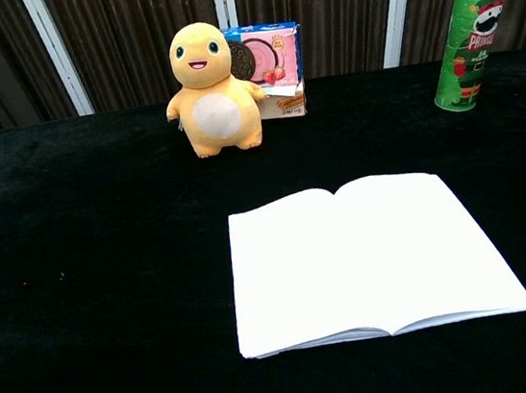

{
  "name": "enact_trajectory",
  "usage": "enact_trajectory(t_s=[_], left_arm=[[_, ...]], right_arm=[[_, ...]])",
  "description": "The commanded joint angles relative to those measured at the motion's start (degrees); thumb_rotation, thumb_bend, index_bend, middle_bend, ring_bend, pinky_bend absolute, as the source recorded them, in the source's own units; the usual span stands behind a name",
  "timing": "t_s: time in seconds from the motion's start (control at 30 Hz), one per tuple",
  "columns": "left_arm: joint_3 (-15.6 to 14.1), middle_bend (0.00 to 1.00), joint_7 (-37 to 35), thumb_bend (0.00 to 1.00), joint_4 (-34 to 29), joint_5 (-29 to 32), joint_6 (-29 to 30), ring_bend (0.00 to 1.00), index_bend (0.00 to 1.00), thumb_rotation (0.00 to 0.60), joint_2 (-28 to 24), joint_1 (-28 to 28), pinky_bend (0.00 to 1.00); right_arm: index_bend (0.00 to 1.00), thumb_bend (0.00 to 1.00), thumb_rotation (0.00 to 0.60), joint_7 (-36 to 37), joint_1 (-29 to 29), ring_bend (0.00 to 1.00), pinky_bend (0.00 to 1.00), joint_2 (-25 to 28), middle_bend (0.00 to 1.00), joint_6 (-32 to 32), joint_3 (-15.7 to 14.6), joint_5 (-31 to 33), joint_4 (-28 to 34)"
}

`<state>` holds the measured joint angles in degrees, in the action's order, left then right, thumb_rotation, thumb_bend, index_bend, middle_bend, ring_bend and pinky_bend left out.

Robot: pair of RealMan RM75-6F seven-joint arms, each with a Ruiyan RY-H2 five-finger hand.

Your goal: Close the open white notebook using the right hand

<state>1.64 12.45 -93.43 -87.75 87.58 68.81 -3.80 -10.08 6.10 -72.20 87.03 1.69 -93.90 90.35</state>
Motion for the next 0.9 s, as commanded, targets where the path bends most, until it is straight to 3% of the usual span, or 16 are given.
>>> enact_trajectory(t_s=[0.03,0.27,0.53,0.9], left_arm=[[0.1,0.0,0.0,0.18,0.1,0.2,0.0,0.0,0.0,0.6,0.0,0.0,0.0],[0.1,0.0,0.3,0.18,0.3,0.6,0.4,0.0,0.0,0.6,0.1,0.3,0.0],[0.1,0.0,2.1,0.18,0.7,1.1,-0.1,0.0,0.0,0.6,0.9,0.2,0.0],[0.6,0.0,1.2,0.18,1.1,2.1,-0.3,0.0,0.0,0.6,0.7,0.2,0.0]], right_arm=[[0.0,0.15,0.6,1.8,0.7,0.0,0.0,0.4,0.0,-1.3,-0.6,-0.7,0.4],[0.0,0.13,0.6,7.3,3.6,0.0,0.0,0.8,0.0,-3.6,-1.4,-4.3,1.1],[0.0,0.1,0.6,14.6,10.4,0.0,0.0,1.2,0.0,-13.7,-4.9,-9.0,4.0],[0.0,0.09,0.6,18.5,16.2,0.0,0.0,-6.0,0.0,-22.7,-4.9,-6.6,3.8]])
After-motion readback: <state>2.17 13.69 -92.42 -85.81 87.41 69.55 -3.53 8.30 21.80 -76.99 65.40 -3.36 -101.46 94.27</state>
